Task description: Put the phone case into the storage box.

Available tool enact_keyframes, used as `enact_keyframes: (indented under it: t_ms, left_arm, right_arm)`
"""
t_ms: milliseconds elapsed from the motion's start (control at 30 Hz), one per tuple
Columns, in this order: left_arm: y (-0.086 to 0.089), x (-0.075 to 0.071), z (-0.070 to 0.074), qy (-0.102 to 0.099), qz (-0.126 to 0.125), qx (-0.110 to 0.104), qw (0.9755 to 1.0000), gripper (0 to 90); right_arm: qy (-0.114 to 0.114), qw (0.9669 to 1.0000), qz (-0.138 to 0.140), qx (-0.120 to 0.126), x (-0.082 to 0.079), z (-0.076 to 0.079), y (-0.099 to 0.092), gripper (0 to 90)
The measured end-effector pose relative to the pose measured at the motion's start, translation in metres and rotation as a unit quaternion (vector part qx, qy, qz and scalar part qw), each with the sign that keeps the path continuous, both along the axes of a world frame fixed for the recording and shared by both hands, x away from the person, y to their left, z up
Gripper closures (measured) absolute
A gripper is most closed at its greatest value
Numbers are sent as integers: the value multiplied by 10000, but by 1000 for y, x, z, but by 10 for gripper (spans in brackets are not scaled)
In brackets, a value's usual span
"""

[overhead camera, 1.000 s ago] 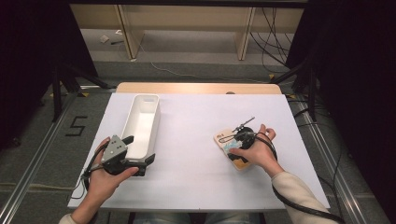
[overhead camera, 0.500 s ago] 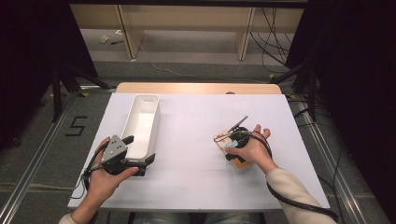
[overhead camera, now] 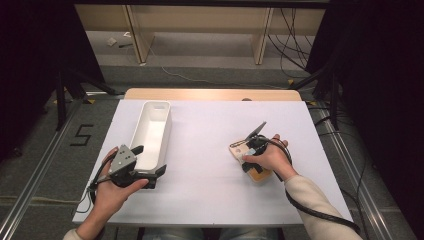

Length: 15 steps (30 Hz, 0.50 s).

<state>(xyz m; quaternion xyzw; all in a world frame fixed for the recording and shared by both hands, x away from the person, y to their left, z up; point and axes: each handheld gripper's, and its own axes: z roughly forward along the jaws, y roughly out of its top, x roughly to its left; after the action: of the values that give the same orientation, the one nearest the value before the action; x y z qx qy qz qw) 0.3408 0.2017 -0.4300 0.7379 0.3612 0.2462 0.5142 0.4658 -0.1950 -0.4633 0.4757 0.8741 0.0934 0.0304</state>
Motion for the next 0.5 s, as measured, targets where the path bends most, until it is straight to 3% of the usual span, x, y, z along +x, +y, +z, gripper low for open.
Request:
enact_keyframes:
  t_ms: [500]
  left_arm:
    - [0, 0, 0, -11, -13, 18, 10000, 1]
  right_arm:
    - [32, 9995, -90, -288, 2, -2, 7, 78]
